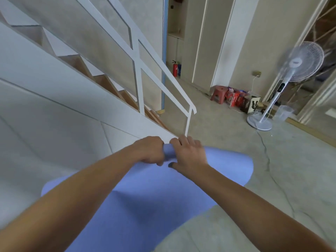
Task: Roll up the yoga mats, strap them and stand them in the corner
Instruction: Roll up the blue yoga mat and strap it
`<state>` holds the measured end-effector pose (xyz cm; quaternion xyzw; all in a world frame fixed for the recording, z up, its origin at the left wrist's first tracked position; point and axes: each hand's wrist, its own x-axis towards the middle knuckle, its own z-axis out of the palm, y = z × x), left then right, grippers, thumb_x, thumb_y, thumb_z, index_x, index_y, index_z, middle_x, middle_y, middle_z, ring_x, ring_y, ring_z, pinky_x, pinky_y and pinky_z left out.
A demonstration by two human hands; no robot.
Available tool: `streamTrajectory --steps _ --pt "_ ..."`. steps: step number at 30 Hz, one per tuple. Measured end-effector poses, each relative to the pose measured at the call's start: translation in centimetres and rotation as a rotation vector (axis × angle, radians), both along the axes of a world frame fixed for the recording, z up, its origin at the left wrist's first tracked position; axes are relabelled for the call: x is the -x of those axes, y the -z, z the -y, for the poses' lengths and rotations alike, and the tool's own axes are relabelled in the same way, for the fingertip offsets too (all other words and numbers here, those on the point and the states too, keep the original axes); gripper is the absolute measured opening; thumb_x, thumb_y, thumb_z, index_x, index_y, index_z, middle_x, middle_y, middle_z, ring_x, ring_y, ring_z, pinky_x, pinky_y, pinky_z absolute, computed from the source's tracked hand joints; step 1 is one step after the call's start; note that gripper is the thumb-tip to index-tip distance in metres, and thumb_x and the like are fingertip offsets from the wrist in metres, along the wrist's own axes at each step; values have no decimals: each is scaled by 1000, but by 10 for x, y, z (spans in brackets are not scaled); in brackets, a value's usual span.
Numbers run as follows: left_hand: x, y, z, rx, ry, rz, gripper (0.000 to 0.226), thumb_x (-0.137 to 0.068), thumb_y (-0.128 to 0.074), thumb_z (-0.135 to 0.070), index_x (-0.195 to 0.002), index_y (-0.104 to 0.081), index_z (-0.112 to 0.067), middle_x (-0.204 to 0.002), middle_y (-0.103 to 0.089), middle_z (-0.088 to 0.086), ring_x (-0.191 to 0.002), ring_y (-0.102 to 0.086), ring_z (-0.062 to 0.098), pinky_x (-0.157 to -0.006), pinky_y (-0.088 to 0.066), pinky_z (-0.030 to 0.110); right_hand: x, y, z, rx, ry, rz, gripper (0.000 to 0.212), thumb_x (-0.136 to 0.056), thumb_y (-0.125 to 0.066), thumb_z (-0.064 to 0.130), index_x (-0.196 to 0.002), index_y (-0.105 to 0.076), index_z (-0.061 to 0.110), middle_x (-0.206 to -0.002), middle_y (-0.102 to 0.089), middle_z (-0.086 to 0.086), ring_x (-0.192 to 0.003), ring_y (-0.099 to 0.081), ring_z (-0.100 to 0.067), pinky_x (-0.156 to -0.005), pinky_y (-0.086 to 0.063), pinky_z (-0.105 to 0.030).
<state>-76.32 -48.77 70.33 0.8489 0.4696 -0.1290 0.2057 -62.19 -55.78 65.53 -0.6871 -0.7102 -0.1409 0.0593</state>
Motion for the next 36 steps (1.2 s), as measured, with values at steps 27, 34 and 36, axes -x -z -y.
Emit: streamTrajectory --steps 27,34,36 --pt "-27 -16 28 -656 130 -140 38 -84 -62 -30 -117 -47 -19 -95 -57 -1 -87 -60 25 -64 -33 32 -60 -66 -7 533 -127 -426 35 -74 -74 33 -104 -55 29 -91 -59 9 -90 -59 -20 -68 -44 -31" --pt "-26 -38 4 151 -114 43 43 -57 -81 -37 -95 -66 -23 -96 -68 -3 -85 -68 20 -79 -59 38 -55 -31 4 211 -110 -147 68 -77 -71 53 -132 -43 27 -118 -58 2 -105 -58 -24 -83 -49 -37" --pt "-23 -39 7 178 -69 22 50 -58 -81 -42 -101 -63 -25 -103 -66 -3 -90 -66 18 -83 -58 40 -57 -42 2 301 -115 -204 51 -77 -68 50 -120 -48 31 -103 -62 5 -93 -60 -22 -77 -51 -36"
